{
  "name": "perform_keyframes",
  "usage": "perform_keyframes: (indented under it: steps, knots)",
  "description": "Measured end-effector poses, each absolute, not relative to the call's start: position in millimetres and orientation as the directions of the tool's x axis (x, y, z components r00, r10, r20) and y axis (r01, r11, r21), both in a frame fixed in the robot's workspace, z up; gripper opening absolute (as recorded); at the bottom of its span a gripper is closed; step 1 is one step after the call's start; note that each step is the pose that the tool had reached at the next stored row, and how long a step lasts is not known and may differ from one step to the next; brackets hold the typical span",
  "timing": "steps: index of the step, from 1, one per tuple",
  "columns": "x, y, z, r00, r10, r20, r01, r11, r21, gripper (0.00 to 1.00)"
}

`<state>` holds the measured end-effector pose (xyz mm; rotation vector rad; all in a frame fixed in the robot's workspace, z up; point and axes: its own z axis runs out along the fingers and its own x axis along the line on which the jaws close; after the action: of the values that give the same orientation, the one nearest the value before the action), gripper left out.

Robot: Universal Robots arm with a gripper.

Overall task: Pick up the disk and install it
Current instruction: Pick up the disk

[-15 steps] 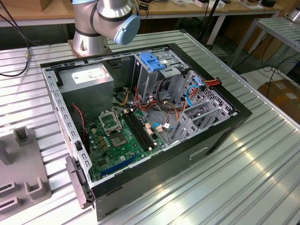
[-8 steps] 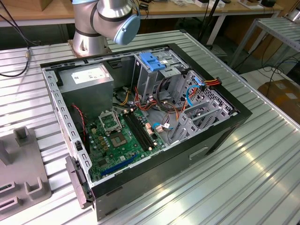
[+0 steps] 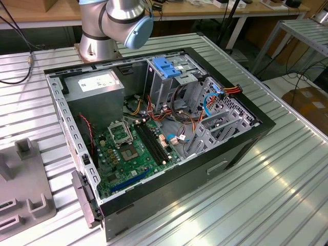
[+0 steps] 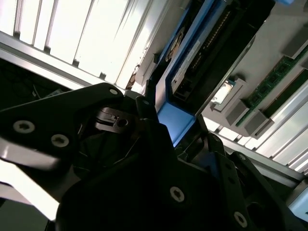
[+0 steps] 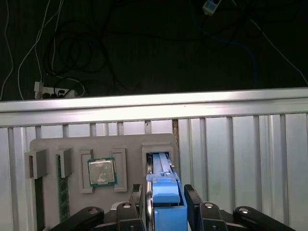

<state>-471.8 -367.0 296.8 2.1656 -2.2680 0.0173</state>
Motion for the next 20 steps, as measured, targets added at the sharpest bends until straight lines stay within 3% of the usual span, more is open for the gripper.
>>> perform_keyframes:
  steps: [17,18,19,20]
  knots:
    - [-471.1,-367.0,296.9,-0.043,-0.999,0.015,-0.999,0.043,-0.004,0.47]
    - [-471.1,-367.0,296.9,-0.043,-0.999,0.015,-0.999,0.043,-0.004,0.46]
    - [-471.0,-367.0,296.9,-0.043,-0.999,0.015,-0.999,0.043,-0.004,0.38]
    - [-471.0,-367.0,296.9,-0.043,-0.999,0.015,-0.999,0.043,-0.004,0.38]
